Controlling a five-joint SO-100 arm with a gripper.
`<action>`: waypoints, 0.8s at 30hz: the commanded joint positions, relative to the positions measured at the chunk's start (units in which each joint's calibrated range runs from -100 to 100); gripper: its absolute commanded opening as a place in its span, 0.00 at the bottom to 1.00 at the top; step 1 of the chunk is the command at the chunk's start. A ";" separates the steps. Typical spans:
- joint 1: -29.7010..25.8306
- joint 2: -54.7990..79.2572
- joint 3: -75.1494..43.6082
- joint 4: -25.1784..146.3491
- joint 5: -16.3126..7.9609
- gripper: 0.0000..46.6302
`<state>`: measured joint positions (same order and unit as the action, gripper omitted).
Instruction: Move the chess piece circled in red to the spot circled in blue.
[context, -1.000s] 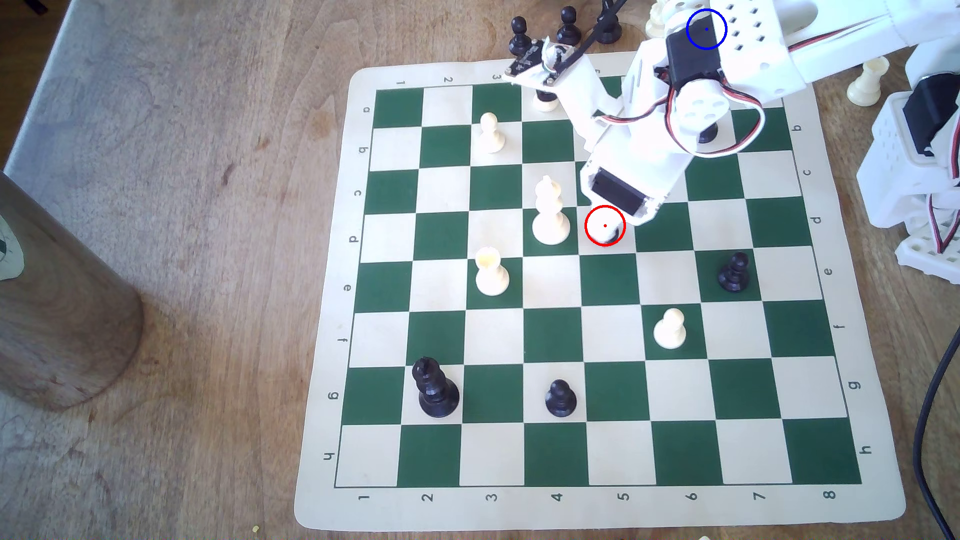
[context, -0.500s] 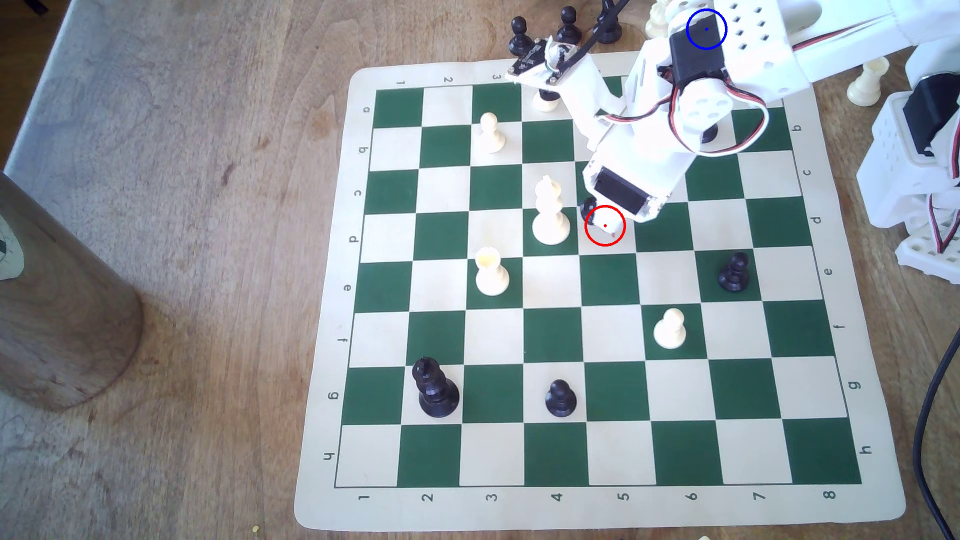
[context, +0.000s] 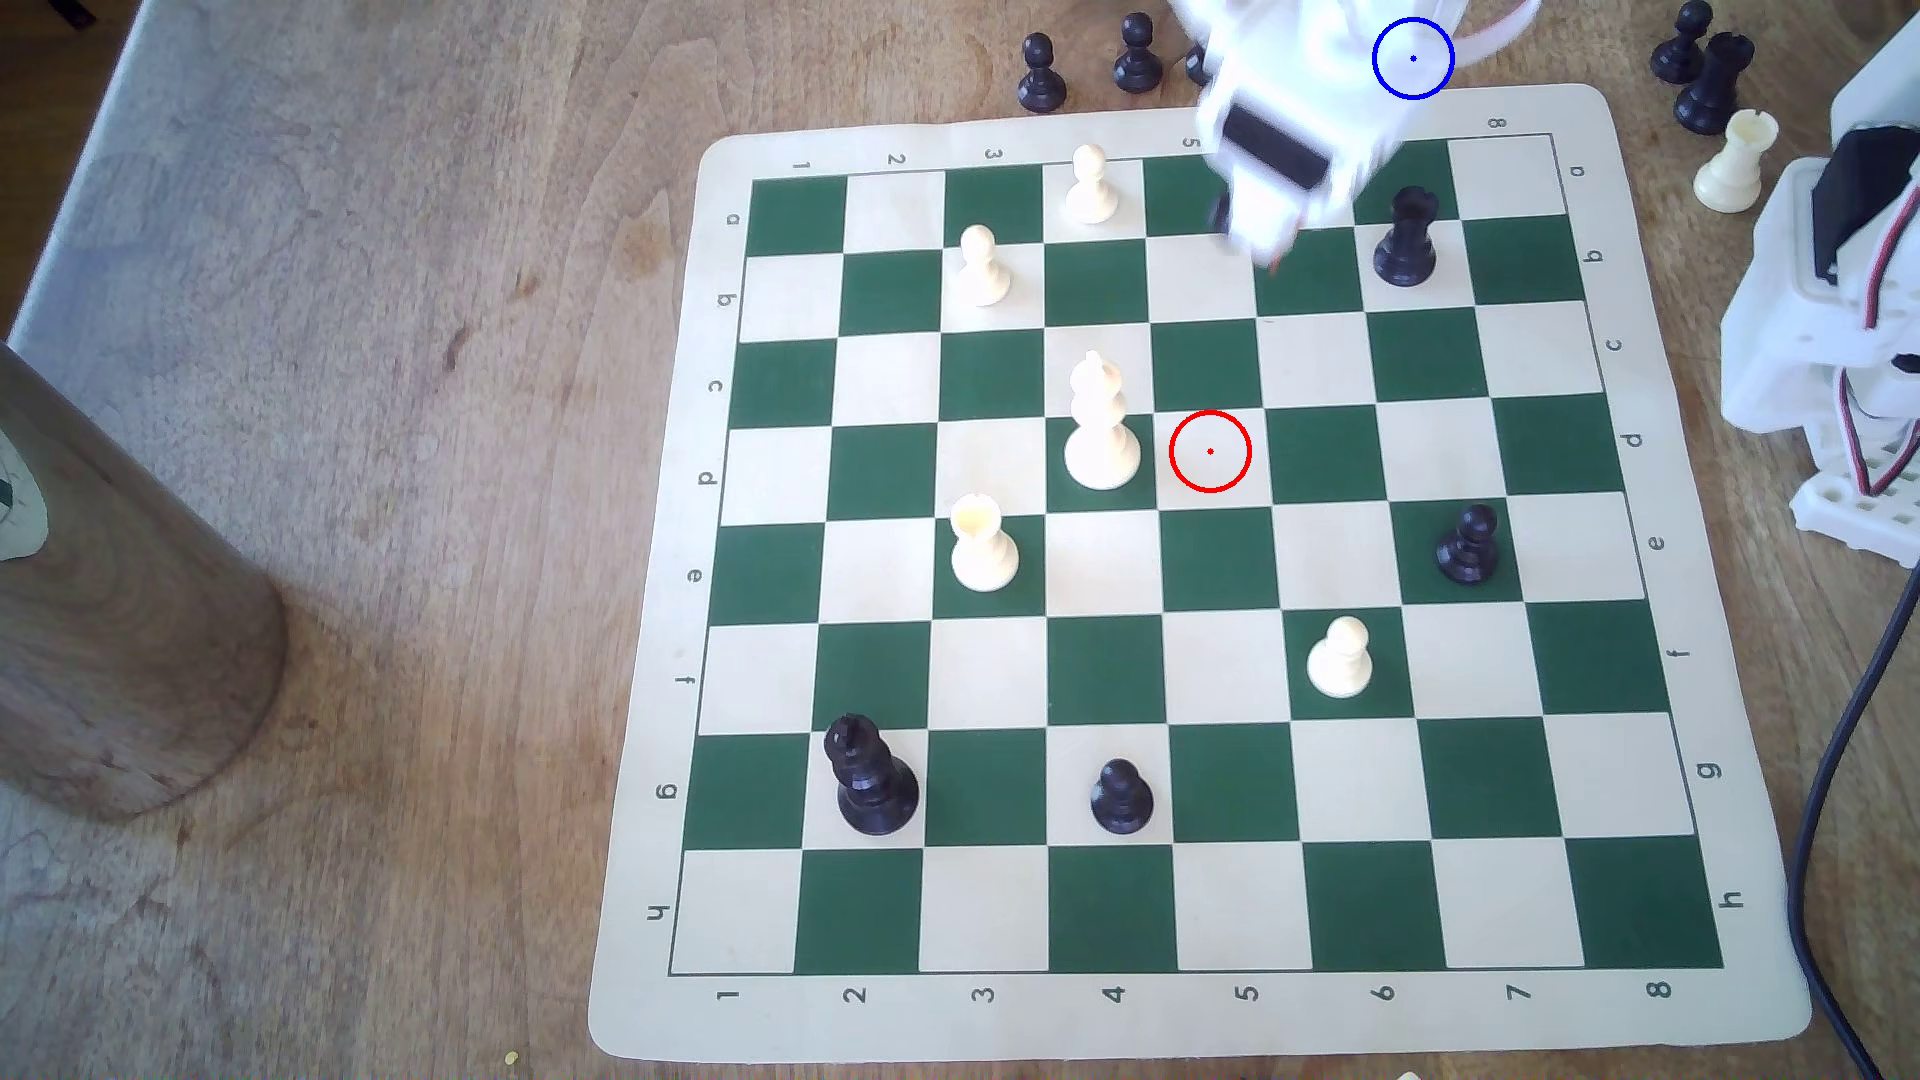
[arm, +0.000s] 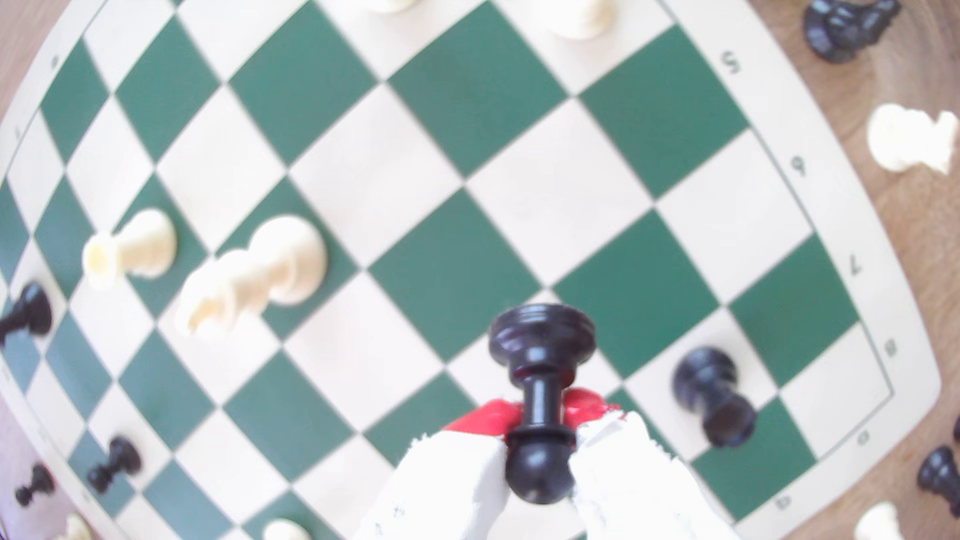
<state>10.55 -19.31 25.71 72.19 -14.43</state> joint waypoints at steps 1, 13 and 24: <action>8.89 -6.07 -6.04 3.16 2.88 0.01; 27.82 -0.64 -9.21 2.75 9.91 0.01; 31.18 8.96 -11.30 2.67 11.72 0.01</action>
<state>41.00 -11.60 19.48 75.22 -3.35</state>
